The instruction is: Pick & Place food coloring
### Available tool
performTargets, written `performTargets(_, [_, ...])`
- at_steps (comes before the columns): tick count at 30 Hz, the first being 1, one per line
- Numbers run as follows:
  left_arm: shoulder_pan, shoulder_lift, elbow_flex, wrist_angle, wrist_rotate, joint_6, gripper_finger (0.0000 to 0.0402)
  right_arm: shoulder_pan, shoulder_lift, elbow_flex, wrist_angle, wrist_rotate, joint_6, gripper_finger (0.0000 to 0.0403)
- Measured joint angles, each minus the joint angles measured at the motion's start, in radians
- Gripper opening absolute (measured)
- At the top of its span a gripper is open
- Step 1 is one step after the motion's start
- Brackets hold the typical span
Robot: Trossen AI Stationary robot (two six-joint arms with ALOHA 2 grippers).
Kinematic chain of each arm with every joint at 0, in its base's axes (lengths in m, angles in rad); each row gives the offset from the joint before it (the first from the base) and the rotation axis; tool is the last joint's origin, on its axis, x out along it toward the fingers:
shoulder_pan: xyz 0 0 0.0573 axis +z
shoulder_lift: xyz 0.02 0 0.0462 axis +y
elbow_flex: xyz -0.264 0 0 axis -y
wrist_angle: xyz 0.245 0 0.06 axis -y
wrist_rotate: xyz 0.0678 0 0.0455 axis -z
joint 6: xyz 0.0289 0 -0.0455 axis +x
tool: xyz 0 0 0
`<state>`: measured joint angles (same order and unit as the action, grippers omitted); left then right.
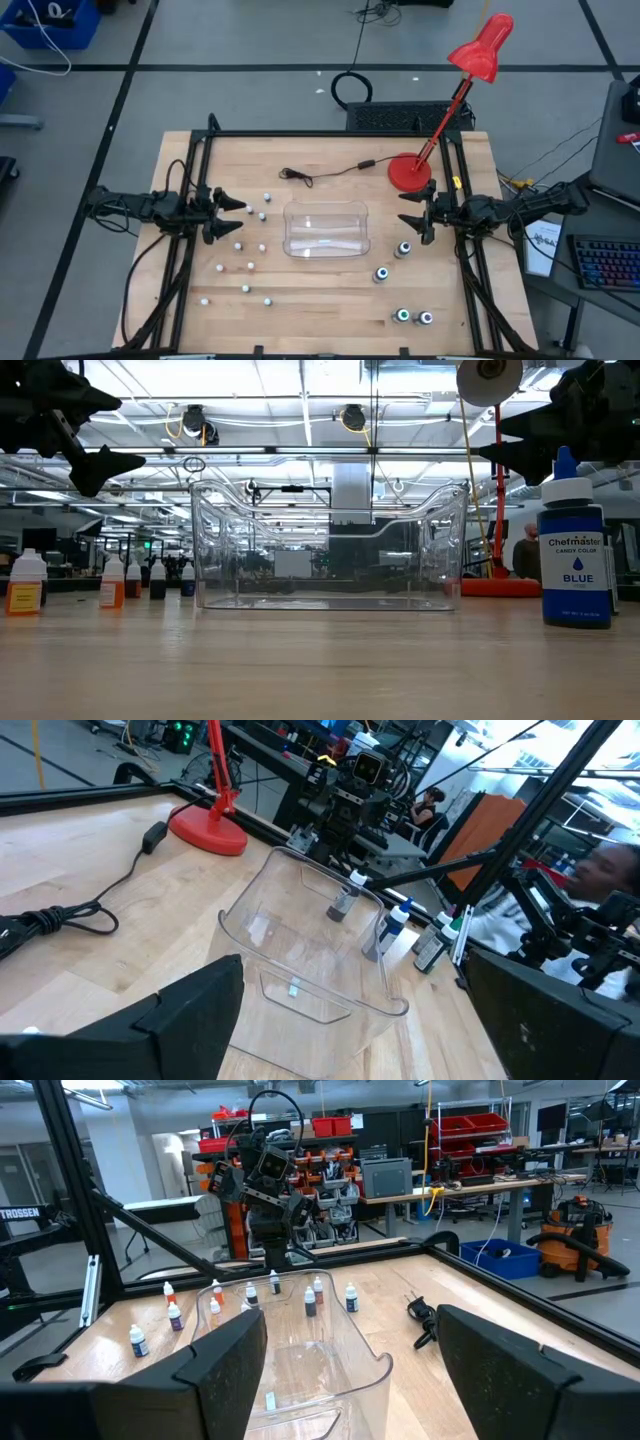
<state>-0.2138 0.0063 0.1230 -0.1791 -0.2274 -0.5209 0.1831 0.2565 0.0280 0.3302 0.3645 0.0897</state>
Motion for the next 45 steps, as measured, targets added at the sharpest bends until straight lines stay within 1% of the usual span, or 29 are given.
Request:
performTargets(35, [0.0,0.0,0.0,0.0,0.0,0.0,0.0379,0.0,0.0,0.0,0.0,0.0,0.001,0.0279])
performTargets(39, [0.0,0.0,0.0,0.0,0.0,0.0,0.0379,0.0,0.0,0.0,0.0,0.0,0.032,0.0279])
performTargets(45, [0.0,0.0,0.0,0.0,0.0,0.0,0.0379,0.0,-0.001,0.0,0.018,-0.017,0.132,0.0279])
